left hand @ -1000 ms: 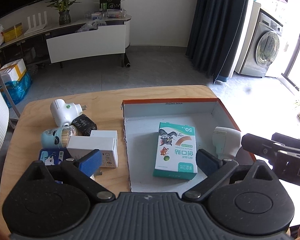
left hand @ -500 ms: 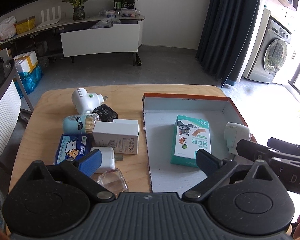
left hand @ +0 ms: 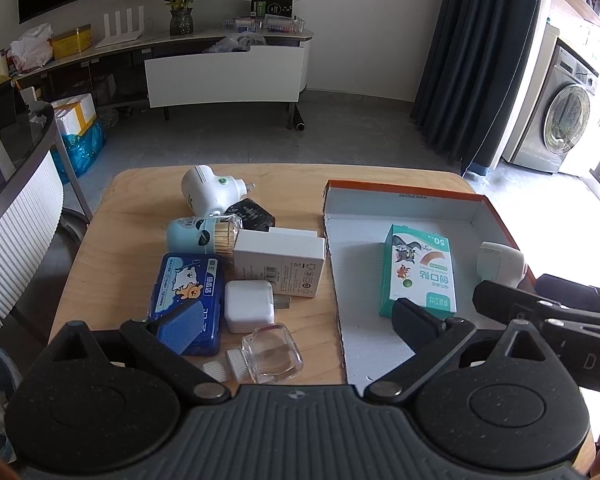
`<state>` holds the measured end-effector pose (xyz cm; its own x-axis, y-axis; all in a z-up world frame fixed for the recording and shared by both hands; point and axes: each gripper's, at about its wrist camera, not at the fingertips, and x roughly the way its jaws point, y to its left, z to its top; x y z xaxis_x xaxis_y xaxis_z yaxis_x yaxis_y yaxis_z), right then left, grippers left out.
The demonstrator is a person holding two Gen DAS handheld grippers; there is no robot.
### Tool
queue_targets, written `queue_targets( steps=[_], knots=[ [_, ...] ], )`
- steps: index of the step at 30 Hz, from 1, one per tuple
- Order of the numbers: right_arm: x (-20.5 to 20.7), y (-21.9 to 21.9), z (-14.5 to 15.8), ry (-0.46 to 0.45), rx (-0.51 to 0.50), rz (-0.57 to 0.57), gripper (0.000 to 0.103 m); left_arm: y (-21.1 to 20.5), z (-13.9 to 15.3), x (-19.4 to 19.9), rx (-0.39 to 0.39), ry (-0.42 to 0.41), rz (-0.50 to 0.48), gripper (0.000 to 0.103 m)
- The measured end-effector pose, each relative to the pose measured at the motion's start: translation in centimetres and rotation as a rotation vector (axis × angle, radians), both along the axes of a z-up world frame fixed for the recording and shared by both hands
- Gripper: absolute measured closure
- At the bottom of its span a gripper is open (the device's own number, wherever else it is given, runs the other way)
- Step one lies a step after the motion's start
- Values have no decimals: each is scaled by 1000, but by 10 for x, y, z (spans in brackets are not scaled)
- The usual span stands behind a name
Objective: Organize rigid objects
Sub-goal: 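Move both open tools back over the table toward the remaining items, then grasp blue toothpick box with left tool while right tool grasps white square charger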
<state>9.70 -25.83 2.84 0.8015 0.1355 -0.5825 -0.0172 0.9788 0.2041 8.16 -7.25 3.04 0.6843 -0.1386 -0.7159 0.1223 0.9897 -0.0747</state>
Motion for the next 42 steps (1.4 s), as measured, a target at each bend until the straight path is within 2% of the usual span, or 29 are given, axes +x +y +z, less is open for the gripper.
queue_targets(
  steps=[14, 29, 37, 42],
  knots=[
    [7, 25, -2, 11, -10, 54, 11, 27, -3, -4, -7, 7, 38, 0],
    [16, 57, -17, 50, -15, 129, 11, 64, -21, -5, -36, 48, 99, 0],
    [16, 65, -25, 64, -10, 155, 11, 88, -41, 11, -11, 86, 167, 0],
    [15, 62, -29, 70, 1, 148, 11, 89, -53, 30, 10, 107, 145, 0]
  ],
)
